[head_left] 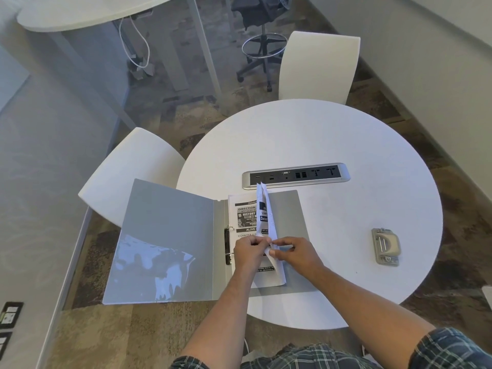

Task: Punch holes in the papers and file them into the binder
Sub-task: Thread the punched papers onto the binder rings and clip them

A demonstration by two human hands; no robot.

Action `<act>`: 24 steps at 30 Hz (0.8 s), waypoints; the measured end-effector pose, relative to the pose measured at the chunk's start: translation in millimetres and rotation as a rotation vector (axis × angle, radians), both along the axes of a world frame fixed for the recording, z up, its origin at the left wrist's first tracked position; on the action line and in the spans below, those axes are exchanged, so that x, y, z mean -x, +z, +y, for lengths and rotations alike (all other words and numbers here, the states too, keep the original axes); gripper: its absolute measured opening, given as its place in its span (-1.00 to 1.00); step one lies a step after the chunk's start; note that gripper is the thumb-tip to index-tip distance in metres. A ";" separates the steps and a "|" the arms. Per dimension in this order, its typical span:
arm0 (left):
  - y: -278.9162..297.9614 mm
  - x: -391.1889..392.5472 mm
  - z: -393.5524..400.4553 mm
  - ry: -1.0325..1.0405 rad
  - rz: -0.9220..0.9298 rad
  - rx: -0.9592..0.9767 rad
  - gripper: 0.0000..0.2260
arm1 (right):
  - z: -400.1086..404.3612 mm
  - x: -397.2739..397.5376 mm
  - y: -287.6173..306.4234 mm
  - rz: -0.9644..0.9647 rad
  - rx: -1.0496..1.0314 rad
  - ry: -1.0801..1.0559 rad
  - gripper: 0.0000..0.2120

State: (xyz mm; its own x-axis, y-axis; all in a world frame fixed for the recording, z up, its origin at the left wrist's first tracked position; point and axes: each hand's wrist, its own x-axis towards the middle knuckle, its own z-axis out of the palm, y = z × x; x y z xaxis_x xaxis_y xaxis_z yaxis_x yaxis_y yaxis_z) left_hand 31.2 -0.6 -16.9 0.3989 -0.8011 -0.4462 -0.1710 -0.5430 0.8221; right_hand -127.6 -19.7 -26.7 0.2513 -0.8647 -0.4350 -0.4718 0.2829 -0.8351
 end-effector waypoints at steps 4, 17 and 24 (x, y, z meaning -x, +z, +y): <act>-3.3 -0.2 -0.9 0.007 -0.006 -0.025 -0.85 | -0.9 3.6 -1.6 0.034 -0.026 -0.009 -0.63; 13.5 5.3 1.6 -0.015 -0.021 0.000 -0.75 | -4.9 -4.3 8.3 0.102 0.041 -0.046 -0.84; 37.6 -28.3 -2.1 -0.011 -0.123 0.031 -0.86 | -9.8 -10.0 17.6 -0.140 -0.052 -0.013 -0.80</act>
State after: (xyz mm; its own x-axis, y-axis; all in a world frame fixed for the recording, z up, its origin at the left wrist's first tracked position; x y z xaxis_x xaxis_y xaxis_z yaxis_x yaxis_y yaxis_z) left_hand 59.5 -2.7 20.7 0.4397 -0.8187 -0.3694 -0.2774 -0.5150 0.8111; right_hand -117.6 -29.5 -9.1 0.3016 -0.8456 -0.4405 -0.3479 0.3325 -0.8766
